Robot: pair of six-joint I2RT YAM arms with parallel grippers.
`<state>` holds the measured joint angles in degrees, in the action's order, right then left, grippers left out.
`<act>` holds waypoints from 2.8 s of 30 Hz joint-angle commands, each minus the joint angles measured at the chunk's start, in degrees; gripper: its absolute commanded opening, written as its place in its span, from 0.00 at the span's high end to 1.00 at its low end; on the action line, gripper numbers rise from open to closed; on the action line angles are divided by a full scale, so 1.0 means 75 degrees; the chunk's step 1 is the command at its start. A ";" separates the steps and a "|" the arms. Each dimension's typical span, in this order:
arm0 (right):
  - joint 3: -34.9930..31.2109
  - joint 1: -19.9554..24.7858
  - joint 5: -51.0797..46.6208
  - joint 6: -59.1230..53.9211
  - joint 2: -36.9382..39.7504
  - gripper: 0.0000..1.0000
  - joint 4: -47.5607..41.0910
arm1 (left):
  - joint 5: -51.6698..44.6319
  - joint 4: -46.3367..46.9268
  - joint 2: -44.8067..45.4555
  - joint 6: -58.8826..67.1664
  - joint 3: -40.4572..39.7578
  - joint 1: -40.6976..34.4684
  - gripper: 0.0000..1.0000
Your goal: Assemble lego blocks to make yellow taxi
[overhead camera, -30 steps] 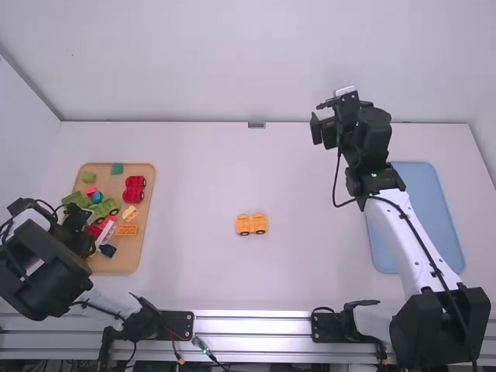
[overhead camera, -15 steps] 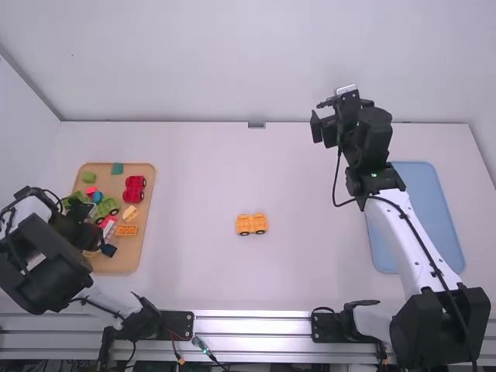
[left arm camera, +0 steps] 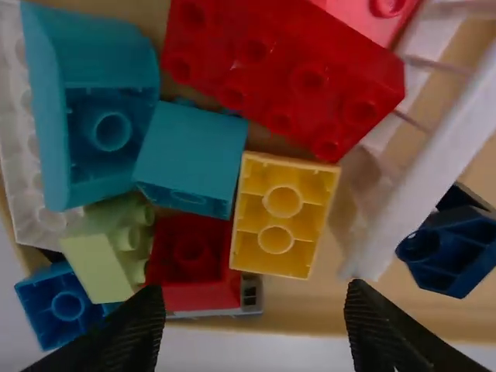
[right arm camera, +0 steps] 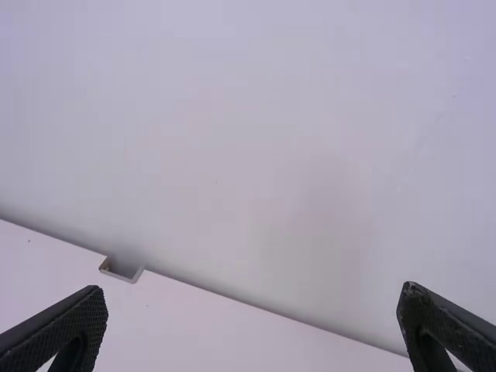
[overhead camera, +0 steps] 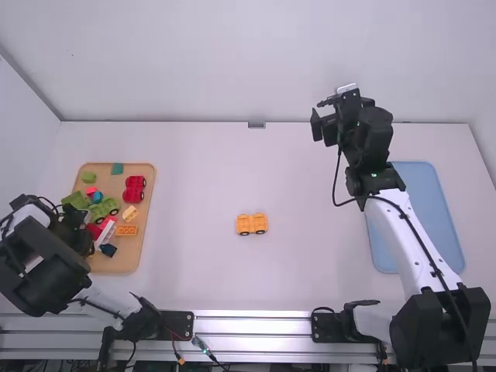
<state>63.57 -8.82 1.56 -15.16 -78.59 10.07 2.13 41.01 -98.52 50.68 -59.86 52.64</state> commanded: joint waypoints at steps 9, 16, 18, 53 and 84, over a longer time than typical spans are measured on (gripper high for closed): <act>0.0306 0.0017 0.0274 0.0044 -0.0023 0.01 0.0029 | -0.0338 -0.0134 -0.0090 -0.0181 0.0189 0.0012 0.42; 0.0306 0.0026 0.0242 0.0047 -0.0023 0.01 0.0020 | -0.0187 -0.0224 -0.0513 -0.0038 0.0184 -0.0020 0.44; 0.0306 0.0020 0.0242 0.0044 -0.0023 0.01 0.0020 | -0.0189 -0.0248 -0.0580 -0.0041 0.0184 -0.0017 0.43; 0.0306 0.0020 0.0271 0.0044 -0.0023 0.01 0.0058 | 0.1492 -0.1090 -0.1035 -0.0793 0.0160 -0.0504 0.94; 0.0306 0.0023 0.1985 0.2095 -0.1256 0.01 0.1431 | -0.5668 -0.1116 0.2637 -0.1215 0.0166 -0.2011 0.98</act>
<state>64.34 -8.84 11.64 -4.34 -84.42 19.66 -25.04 32.45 -79.33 41.15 -58.85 40.64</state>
